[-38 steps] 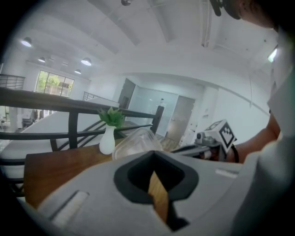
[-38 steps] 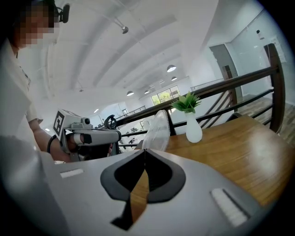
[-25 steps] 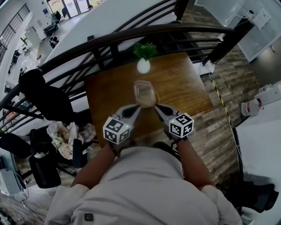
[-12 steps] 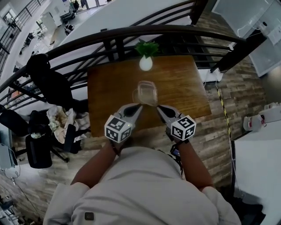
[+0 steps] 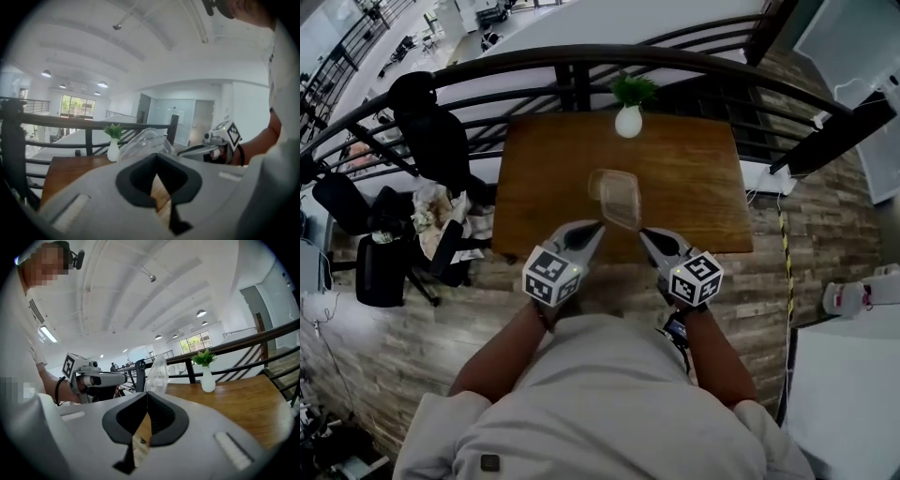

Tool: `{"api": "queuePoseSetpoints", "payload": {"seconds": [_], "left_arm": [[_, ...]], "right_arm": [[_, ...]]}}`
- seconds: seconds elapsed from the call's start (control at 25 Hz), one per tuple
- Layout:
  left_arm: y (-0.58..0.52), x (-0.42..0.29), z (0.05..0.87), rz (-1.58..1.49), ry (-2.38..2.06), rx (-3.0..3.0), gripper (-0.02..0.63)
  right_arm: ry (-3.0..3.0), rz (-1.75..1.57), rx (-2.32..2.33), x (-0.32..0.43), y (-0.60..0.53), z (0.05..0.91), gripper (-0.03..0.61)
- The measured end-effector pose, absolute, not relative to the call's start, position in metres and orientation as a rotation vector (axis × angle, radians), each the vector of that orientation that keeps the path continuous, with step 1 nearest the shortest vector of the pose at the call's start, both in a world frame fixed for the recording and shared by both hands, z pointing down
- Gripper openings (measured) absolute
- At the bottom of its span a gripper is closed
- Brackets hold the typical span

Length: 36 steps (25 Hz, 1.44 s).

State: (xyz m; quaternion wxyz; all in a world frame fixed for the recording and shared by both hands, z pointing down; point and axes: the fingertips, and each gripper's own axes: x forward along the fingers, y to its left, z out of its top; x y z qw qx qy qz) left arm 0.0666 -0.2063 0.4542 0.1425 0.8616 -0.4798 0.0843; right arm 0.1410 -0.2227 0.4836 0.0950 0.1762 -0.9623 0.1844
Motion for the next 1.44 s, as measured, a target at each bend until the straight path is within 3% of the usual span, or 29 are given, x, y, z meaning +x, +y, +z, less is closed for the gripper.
{"api": "queuePoseSetpoints", "payload": {"seconds": [1.44], "left_arm": [[-0.135,0.107,0.447,0.228,-1.496,2.405,0.003]], "right_arm": [[-2.933,0.452,0.452,0.198,-0.141,0.45,0.006]]}}
